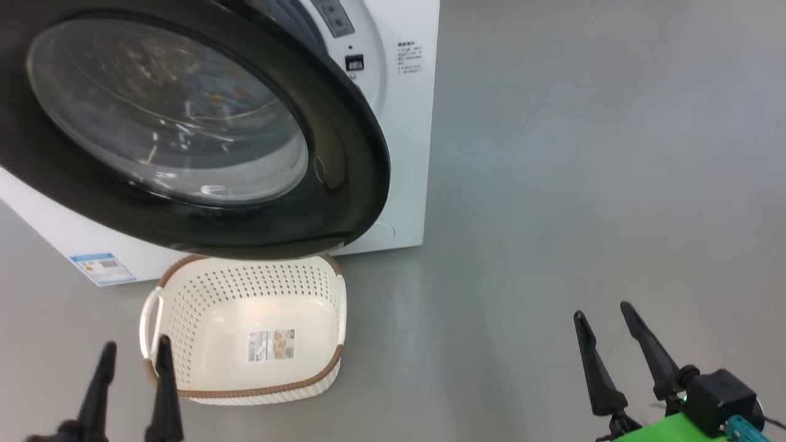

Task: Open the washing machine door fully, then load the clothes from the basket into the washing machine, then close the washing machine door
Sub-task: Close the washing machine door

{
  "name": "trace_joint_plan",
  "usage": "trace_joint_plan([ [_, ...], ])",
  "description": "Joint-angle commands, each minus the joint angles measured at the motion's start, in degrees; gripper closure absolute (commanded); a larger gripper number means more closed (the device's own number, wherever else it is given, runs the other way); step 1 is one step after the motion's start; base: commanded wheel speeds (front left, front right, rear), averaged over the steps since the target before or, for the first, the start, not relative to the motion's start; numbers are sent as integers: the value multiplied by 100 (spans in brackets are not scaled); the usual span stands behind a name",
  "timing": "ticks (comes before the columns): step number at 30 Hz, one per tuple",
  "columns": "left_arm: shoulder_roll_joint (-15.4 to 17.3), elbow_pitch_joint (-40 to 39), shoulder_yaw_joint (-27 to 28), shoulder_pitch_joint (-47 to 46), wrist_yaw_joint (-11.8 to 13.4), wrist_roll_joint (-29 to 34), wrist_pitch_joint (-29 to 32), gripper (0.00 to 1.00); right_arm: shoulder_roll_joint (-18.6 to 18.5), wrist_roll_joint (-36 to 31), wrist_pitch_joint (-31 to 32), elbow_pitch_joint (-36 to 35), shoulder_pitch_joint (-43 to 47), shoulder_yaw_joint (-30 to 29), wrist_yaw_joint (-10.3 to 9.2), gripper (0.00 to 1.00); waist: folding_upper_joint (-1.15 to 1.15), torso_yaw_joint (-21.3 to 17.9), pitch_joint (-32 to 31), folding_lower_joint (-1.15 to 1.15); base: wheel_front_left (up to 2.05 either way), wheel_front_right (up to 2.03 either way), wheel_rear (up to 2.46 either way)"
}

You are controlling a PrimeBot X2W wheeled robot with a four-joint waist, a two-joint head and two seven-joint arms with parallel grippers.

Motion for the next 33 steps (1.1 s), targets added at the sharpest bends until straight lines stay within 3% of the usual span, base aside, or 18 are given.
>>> trace_joint_plan([
  [1, 122, -20, 144, -46, 103, 163, -36, 0, -17, -19, 18, -164, 6, 134, 35, 0, 0, 27, -95, 0, 0, 0, 0],
  [8, 92, 200, -11, 108, 348, 484, -26, 0, -17, -16, 84, -193, 184, 125, 35, 0, 0, -16, -264, 0, 0, 0, 0],
  [33, 55, 251, -135, 123, 519, 469, 21, 0, -17, -6, 125, -214, 233, 94, 35, 0, 0, -55, -370, 0, 0, 0, 0],
])
